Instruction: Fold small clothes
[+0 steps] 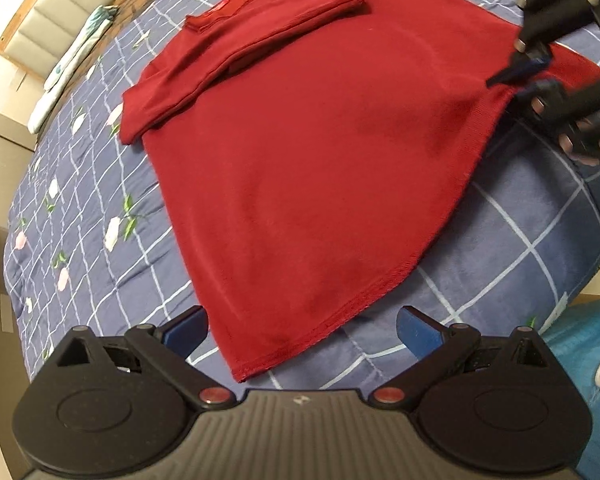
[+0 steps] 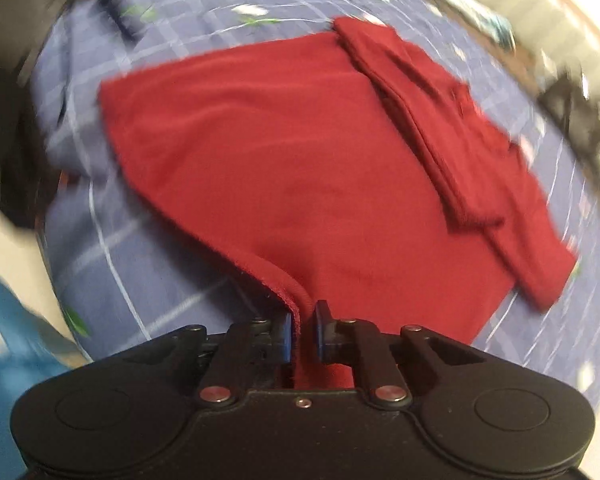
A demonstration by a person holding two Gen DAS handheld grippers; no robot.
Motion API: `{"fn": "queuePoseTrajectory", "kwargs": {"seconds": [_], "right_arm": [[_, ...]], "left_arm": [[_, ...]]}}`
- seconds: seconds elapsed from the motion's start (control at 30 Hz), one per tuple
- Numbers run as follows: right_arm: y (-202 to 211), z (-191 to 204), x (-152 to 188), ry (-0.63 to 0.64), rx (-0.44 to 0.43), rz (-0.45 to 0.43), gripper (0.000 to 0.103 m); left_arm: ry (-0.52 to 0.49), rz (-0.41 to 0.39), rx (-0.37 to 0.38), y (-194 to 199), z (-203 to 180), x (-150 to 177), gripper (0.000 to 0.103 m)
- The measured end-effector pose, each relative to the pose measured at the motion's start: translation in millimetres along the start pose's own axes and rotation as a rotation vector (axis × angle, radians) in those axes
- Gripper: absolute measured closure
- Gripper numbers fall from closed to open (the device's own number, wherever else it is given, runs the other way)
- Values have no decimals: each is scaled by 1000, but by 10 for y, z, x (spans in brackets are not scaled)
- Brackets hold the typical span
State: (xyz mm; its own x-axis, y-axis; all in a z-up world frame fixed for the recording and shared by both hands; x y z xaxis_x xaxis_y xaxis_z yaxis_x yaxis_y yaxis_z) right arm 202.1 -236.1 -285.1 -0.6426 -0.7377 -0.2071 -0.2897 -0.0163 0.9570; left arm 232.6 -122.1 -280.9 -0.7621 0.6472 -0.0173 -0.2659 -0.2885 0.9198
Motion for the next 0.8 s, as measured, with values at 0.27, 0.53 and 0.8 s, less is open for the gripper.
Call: {"fn": "queuePoseTrajectory", "kwargs": {"seconds": [0.27, 0.53, 0.8], "right_arm": [[137, -609, -109, -395, -269, 53, 94], [184, -873, -105, -470, -335, 71, 94], [207, -779, -90, -405, -316, 73, 94]], "left_arm": [[-41, -12, -24, -106, -121, -113, 1], [-35, 12, -98, -281, 87, -302, 23], [-32, -25, -137, -286, 406, -282, 88]]}}
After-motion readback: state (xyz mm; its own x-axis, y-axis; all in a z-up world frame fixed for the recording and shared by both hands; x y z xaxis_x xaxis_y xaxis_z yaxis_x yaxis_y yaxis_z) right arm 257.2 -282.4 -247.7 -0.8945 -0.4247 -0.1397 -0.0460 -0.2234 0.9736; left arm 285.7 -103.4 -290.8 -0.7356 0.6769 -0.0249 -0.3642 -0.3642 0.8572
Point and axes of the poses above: each gripper's, at about its wrist camera, not at the fingertips, and y roughly against the way its jaws point, z to its left, x to its underside, the point moved 5 cm from there along -y, roughly the way its jaws point, and after that the axes turned 10 degrees about z, right-handed, at the moved point
